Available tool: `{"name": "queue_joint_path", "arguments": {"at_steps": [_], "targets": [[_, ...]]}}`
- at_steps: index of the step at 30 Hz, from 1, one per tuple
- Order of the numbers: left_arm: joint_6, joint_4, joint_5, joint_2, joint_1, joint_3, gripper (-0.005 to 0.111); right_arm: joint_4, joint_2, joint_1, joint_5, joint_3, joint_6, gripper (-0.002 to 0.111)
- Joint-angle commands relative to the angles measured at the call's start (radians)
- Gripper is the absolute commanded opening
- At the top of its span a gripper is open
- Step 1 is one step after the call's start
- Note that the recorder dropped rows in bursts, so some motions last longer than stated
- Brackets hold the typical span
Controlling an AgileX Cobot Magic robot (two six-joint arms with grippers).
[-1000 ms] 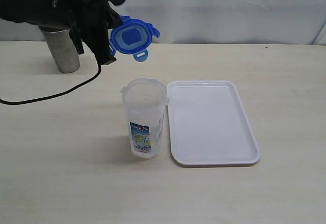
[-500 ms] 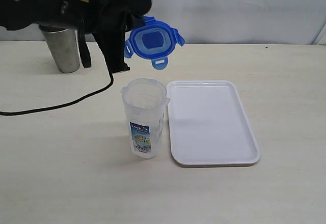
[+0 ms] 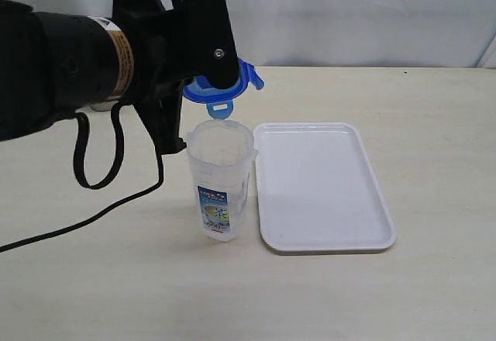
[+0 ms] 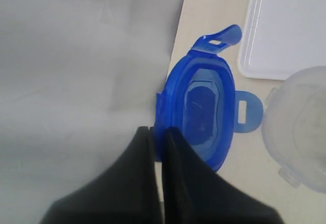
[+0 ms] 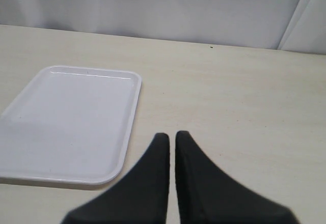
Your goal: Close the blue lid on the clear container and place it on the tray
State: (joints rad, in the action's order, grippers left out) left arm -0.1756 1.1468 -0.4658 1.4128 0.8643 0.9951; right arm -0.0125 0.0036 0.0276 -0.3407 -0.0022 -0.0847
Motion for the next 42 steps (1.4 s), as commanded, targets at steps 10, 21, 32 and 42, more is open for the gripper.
{"name": "queue_joint_path", "arguments": {"at_steps": [10, 21, 32, 42], "targets": [[-0.3, 0.221, 0.06, -0.019, 0.008, -0.066, 0.0, 0.0, -0.004, -0.002, -0.001, 0.002, 0.003, 0.005], [-0.324, 0.241, 0.057, -0.019, 0.008, -0.099, 0.0, 0.0, -0.004, -0.002, -0.001, 0.002, 0.003, 0.005], [-0.327, 0.255, 0.083, -0.019, 0.008, -0.099, 0.0, 0.0, -0.004, -0.002, -0.001, 0.002, 0.003, 0.005], [-0.356, 0.439, 0.072, 0.015, 0.008, -0.099, 0.0, 0.0, -0.004, -0.002, -0.001, 0.002, 0.003, 0.005]]}}
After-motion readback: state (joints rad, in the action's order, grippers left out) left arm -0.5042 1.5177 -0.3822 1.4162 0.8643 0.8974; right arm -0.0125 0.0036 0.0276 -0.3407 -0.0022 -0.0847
